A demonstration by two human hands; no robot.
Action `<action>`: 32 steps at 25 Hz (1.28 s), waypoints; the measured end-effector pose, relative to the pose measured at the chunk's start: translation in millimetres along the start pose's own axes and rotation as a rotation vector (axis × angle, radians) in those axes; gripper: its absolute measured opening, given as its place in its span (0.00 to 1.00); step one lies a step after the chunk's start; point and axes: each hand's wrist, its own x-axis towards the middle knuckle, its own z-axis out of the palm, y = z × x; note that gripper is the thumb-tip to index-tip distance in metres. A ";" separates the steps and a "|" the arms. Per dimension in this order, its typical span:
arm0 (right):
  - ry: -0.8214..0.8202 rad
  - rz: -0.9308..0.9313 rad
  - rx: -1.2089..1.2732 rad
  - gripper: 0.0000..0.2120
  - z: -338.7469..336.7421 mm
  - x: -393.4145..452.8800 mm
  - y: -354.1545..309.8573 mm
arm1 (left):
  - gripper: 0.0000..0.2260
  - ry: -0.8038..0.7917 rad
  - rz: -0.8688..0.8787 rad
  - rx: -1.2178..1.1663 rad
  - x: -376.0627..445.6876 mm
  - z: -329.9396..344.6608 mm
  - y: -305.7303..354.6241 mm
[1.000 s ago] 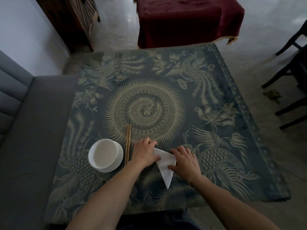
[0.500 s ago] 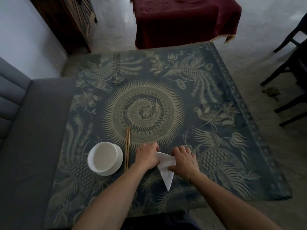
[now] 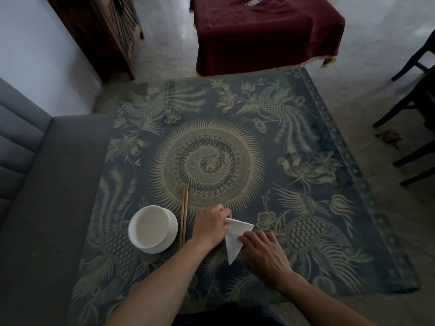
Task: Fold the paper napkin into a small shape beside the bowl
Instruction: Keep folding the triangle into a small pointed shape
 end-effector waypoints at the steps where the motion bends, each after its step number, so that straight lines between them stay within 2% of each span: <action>1: -0.023 -0.002 -0.010 0.21 2.2 -2.4 2.0 | 0.02 0.016 0.019 0.000 -3.2 1.1 1.7; 8: -0.049 0.022 0.002 0.23 8.5 -12.2 4.5 | 0.06 0.013 0.119 0.044 -33.1 21.0 5.4; 14: -0.053 -0.027 0.045 0.24 10.8 -21.9 13.1 | 0.10 -0.079 0.172 0.171 -50.2 29.2 4.5; 20: -0.049 -0.030 0.045 0.31 7.0 -29.5 21.3 | 0.25 -0.169 0.158 0.184 -69.6 35.0 1.2; 26: 0.023 -0.026 0.064 0.22 -0.5 -22.0 18.2 | 0.23 -0.178 0.202 0.214 -76.4 34.0 -1.4; 32: -0.172 -0.038 -0.090 0.32 9.7 -11.9 3.4 | 0.24 -0.133 0.250 0.201 -79.6 33.8 -5.3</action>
